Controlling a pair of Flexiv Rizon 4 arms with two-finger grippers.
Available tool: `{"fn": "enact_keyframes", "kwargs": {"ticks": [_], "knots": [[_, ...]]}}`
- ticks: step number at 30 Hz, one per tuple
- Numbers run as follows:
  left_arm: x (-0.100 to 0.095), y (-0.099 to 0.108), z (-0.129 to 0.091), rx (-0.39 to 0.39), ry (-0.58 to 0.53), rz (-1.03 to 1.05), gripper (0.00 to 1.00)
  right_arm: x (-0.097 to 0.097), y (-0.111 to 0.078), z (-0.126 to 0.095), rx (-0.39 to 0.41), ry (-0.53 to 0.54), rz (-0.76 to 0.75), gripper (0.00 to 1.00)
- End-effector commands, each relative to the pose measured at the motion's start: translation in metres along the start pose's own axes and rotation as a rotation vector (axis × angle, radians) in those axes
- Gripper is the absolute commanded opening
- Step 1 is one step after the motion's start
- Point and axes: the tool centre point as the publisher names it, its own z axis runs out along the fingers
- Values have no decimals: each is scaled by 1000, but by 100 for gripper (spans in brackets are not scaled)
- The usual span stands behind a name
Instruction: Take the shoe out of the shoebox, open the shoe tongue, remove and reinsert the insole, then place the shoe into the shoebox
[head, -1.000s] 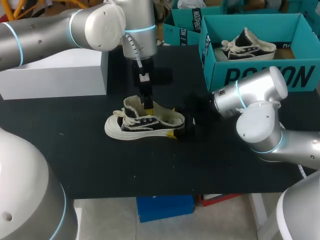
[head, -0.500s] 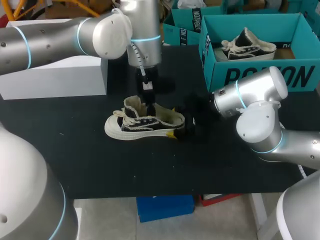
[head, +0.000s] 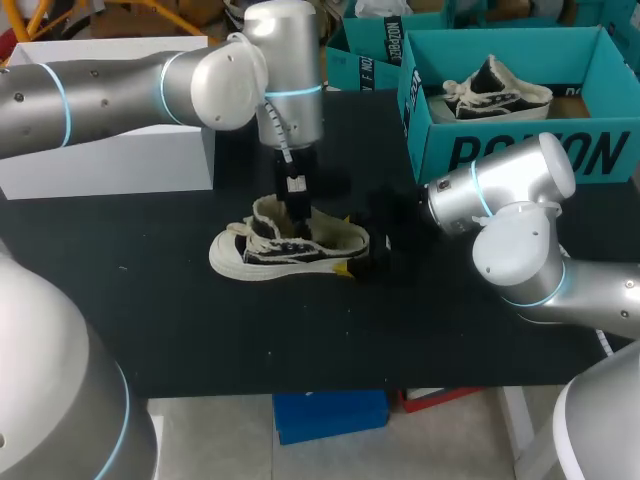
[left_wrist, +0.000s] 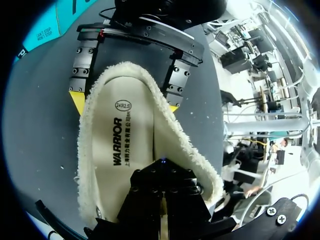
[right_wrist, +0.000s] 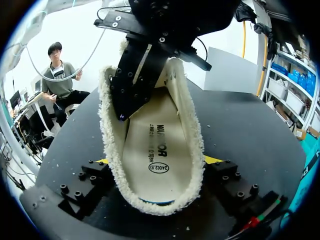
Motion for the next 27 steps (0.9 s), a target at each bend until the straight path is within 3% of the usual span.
{"fn": "enact_keyframes", "kwargs": {"ticks": [1,23,25,27], "knots": [[2,0,10,-2,-7,-10,0,-1,0,0,2,-1,2,0],[-9,4,34,14,-78,-100,0,-1,0,0,2,-1,2,0],[-11,4,34,17,-77,-98,24,-1,0,0,2,-1,2,0],[-11,4,34,19,-77,-92,35,-1,0,0,2,-1,2,0]]}}
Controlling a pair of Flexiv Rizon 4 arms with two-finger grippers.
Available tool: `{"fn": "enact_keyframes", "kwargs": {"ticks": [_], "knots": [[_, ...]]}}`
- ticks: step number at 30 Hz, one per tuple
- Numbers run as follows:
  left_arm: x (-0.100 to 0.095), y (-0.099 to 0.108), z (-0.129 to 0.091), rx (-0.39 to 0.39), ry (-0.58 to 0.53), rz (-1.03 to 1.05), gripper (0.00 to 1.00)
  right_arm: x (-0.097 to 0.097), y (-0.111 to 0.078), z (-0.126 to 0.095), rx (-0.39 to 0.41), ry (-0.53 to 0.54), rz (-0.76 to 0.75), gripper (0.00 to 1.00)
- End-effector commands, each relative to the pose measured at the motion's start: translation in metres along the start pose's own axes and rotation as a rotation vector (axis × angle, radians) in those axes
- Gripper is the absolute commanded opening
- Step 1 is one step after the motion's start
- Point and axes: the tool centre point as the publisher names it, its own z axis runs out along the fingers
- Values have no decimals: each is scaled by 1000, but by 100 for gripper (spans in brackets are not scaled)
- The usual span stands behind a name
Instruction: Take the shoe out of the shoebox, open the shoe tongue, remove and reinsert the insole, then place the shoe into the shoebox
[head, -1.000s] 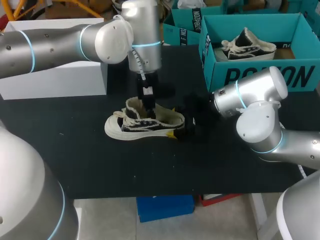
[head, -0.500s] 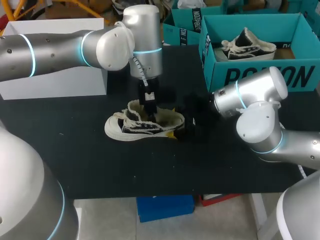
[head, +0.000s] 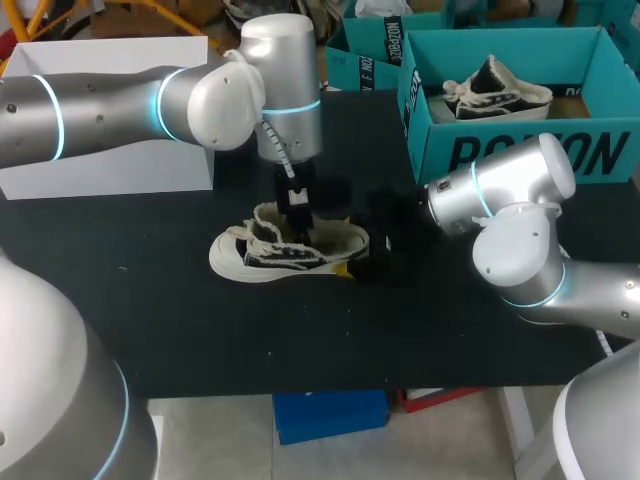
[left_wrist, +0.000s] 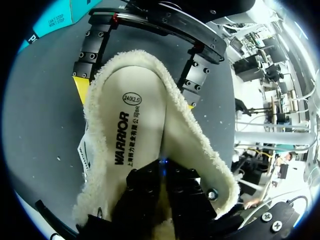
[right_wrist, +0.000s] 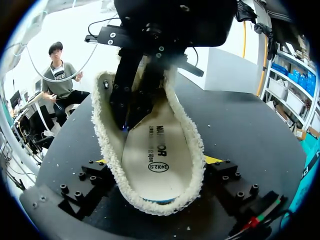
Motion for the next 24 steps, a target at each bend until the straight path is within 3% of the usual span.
{"fn": "enact_keyframes", "kwargs": {"ticks": [1,3,9,20,24], "knots": [[-3,3,19,8,2,9,46,-2,0,0,2,-1,2,0],[-4,4,21,10,6,15,49,-2,0,0,2,-1,2,0],[-7,5,29,6,-1,13,48,-2,0,0,2,-1,2,0],[-6,9,51,-50,-261,-70,38,-2,0,0,2,-1,2,0],[-14,16,60,-72,-320,-100,35,-2,0,0,2,-1,2,0]]}}
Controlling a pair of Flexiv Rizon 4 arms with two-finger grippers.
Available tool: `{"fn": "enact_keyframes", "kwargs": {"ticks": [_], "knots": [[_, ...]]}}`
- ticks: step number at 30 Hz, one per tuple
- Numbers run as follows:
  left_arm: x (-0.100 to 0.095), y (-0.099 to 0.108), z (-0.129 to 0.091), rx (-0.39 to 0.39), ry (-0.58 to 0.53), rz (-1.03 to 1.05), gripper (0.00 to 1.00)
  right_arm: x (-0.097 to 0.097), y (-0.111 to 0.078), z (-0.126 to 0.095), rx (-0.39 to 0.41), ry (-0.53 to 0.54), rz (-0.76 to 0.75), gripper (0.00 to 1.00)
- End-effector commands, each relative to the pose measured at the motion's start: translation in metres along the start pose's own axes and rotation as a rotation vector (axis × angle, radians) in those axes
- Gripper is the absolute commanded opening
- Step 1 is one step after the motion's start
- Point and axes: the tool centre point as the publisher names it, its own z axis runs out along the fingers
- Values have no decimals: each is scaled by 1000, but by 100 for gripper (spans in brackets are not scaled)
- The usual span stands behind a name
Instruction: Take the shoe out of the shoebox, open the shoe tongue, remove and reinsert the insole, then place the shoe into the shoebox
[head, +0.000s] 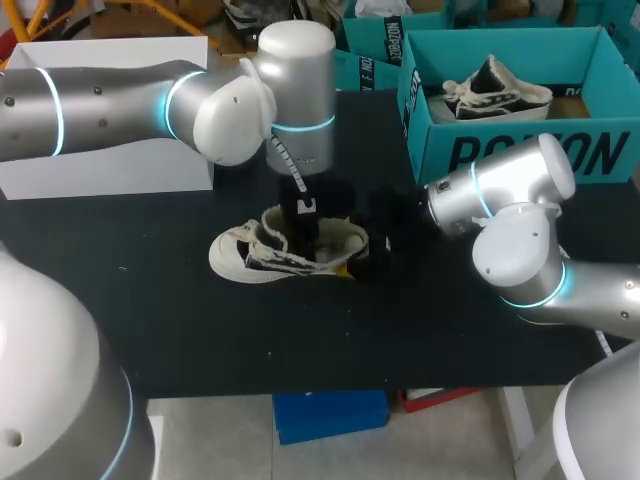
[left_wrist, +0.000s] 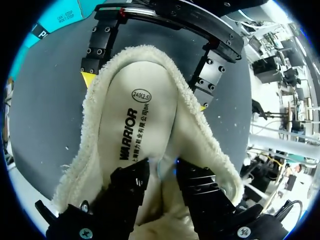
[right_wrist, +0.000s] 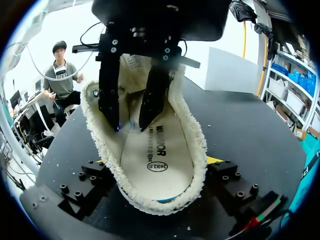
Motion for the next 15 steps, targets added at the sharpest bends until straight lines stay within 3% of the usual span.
{"fn": "enact_keyframes", "kwargs": {"ticks": [1,4,15], "knots": [[4,10,61,-11,-132,-22,34,-2,1,-1,2,-2,3,0],[-7,15,72,-37,-209,-42,33,-2,1,-1,2,-2,3,0],[-39,21,110,-80,-262,-8,29,-2,1,-1,2,-2,3,0]]}}
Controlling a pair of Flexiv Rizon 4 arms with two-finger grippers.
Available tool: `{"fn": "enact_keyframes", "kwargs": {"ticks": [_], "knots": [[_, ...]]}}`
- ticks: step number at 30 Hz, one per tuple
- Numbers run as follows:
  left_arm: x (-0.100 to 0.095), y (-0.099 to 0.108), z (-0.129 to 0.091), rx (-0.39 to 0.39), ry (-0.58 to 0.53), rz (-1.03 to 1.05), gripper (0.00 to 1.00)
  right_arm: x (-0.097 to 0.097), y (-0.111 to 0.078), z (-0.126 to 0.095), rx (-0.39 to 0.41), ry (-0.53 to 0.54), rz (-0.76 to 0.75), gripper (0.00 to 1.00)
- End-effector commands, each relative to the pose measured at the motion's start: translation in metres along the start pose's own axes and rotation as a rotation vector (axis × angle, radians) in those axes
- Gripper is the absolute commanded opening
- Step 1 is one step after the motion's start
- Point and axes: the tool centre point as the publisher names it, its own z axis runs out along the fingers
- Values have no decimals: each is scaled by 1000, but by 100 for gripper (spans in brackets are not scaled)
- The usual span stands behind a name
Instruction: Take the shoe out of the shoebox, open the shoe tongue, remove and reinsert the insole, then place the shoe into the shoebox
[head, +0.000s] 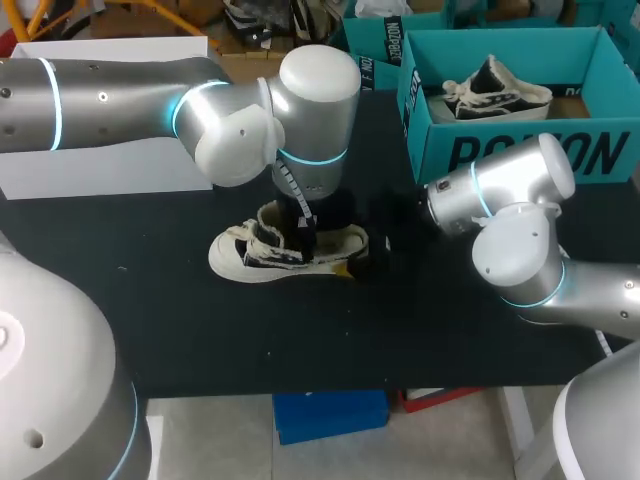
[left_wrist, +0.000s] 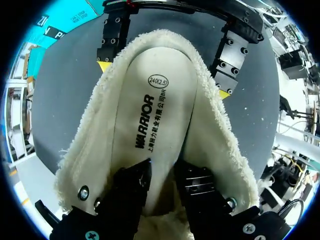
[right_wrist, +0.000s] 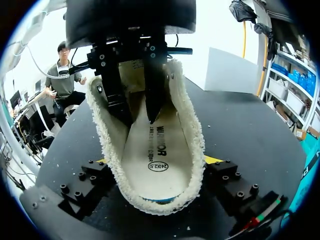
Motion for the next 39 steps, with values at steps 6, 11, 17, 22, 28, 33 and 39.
{"fn": "enact_keyframes", "kwargs": {"ticks": [6,11,17,22,28,33,39], "knots": [[-3,-1,124,27,-83,5,28,-2,0,-1,3,-1,2,0],[-11,4,122,99,-179,-32,24,-2,0,-1,3,-1,2,0],[-23,5,123,125,-246,-43,21,-2,0,-1,3,-1,2,0],[-32,5,121,154,-289,-68,21,-2,0,-1,3,-1,2,0],[-38,4,114,185,-323,-83,22,-2,0,-1,3,-1,2,0],[-38,0,112,200,-322,-83,18,-2,0,-1,3,-1,2,0],[-29,-2,106,221,-240,-50,0,-2,0,-1,3,-1,2,0]]}}
